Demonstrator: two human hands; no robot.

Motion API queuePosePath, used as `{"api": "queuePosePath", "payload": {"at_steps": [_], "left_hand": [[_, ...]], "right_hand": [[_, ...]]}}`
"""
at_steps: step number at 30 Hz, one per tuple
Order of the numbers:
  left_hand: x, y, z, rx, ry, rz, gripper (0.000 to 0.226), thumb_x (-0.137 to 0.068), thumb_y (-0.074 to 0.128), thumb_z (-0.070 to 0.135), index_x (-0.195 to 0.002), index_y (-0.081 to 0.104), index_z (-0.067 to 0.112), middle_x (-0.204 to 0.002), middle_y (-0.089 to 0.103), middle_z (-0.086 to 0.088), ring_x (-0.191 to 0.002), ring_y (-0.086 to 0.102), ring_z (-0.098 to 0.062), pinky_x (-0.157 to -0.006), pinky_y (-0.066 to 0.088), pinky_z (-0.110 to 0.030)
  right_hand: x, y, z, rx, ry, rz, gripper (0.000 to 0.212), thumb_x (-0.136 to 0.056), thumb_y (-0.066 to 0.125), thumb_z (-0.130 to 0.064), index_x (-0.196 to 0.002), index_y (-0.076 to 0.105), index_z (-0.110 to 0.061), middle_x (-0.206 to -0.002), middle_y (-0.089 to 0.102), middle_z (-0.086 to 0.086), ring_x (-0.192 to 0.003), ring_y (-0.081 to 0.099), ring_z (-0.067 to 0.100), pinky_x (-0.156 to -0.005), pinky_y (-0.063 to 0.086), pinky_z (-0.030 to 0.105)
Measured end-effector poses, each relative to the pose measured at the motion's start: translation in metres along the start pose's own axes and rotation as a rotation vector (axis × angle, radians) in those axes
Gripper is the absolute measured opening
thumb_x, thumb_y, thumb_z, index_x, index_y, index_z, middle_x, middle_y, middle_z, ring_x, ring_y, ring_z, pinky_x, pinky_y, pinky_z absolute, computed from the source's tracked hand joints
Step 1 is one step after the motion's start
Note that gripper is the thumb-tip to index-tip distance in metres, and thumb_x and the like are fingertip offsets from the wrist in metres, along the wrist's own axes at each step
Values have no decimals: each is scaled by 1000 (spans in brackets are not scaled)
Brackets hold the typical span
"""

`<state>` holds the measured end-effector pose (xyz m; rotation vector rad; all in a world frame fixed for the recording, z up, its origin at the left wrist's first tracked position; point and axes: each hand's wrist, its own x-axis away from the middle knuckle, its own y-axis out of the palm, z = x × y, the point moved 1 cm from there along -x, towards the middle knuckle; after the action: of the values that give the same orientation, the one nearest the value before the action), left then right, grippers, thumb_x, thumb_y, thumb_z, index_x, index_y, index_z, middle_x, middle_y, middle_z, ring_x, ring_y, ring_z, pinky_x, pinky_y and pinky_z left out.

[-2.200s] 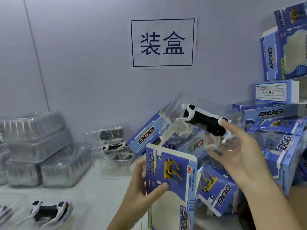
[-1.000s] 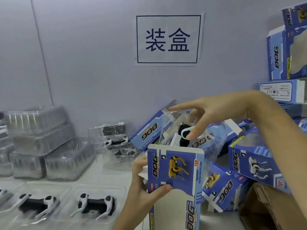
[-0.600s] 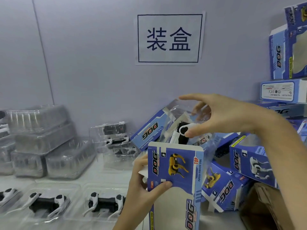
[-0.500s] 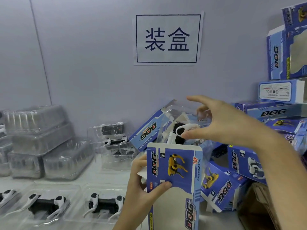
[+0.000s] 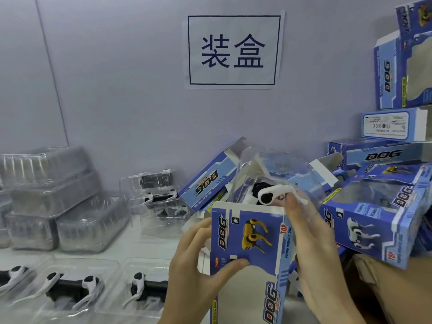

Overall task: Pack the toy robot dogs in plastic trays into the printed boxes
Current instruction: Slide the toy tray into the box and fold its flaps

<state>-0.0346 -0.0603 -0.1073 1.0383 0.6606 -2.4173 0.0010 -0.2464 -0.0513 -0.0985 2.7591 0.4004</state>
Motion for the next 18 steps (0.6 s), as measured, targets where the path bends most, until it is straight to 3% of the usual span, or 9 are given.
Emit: {"api": "queuePosePath", "payload": {"at_steps": [4, 7, 9, 13, 18], "left_hand": [[0, 0, -1, -55, 61, 16, 48, -77, 80, 65, -112, 72, 34, -131, 62, 22, -125, 58, -16, -98, 46, -17], [-1, 0, -2, -53, 73, 7, 49, -77, 79, 65, -113, 75, 31, -128, 63, 23, -121, 57, -13, -96, 49, -24], [-2, -3, -4, -130, 115, 3, 48, -79, 76, 69, -112, 75, 34, -124, 65, 25, -117, 55, -12, -94, 47, -34], [-3, -8, -12, -293, 188, 31, 50, -81, 68, 76, -112, 75, 37, -126, 66, 26, -121, 53, -9, -104, 34, -36], [-8, -9, -15, -417, 239, 13, 58, -86, 57, 82, -118, 67, 35, -121, 64, 27, -115, 50, -2, -101, 30, -31]], "right_hand": [[-5, -3, 1, 114, -65, -64, 64, -79, 61, -78, -123, 69, -33, -116, 77, 3, -105, 76, 24, -70, 66, 45], [-8, -5, 5, 182, -104, -82, 72, -80, 54, -82, -138, 61, -39, -132, 70, -9, -126, 65, 13, -100, 57, 44], [-8, -5, 6, 219, -116, -105, 77, -80, 50, -88, -143, 55, -45, -137, 67, -13, -129, 62, 9, -106, 53, 45], [-9, -10, 7, 258, -72, -178, 81, -73, 43, -98, -144, 45, -58, -141, 64, -7, -128, 64, 16, -102, 55, 54], [-9, -10, 6, 344, -78, -157, 68, -77, 35, -94, -140, 39, -70, -136, 67, -7, -121, 68, 16, -96, 60, 50]]}}
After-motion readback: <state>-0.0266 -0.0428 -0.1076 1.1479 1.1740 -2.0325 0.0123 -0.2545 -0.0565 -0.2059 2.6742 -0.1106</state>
